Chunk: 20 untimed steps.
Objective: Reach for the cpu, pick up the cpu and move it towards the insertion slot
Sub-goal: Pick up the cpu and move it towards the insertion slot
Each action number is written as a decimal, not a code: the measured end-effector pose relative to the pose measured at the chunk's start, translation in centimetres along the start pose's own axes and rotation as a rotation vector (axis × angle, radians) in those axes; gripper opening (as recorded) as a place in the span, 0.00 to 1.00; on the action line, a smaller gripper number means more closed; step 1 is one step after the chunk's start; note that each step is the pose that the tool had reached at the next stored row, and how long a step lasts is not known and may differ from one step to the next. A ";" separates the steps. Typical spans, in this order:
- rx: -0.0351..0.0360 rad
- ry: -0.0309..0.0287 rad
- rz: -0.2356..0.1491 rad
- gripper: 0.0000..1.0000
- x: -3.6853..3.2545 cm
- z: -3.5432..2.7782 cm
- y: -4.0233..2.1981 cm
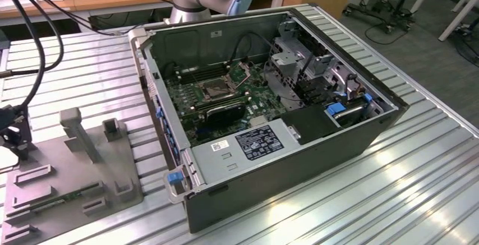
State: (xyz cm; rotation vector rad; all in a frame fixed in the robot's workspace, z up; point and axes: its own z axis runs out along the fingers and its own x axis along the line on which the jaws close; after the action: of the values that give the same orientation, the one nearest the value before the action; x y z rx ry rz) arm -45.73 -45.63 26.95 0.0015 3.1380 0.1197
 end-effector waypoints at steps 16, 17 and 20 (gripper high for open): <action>0.0000 0.0000 0.000 0.55 -0.01 -0.75 0.06; 0.0000 0.0000 0.000 0.55 -0.01 -0.82 0.06; 0.0000 0.0000 0.000 0.55 -0.01 -1.07 0.08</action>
State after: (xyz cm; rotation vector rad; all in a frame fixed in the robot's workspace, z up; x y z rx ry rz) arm -45.72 -45.63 28.01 0.0016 3.1379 0.1198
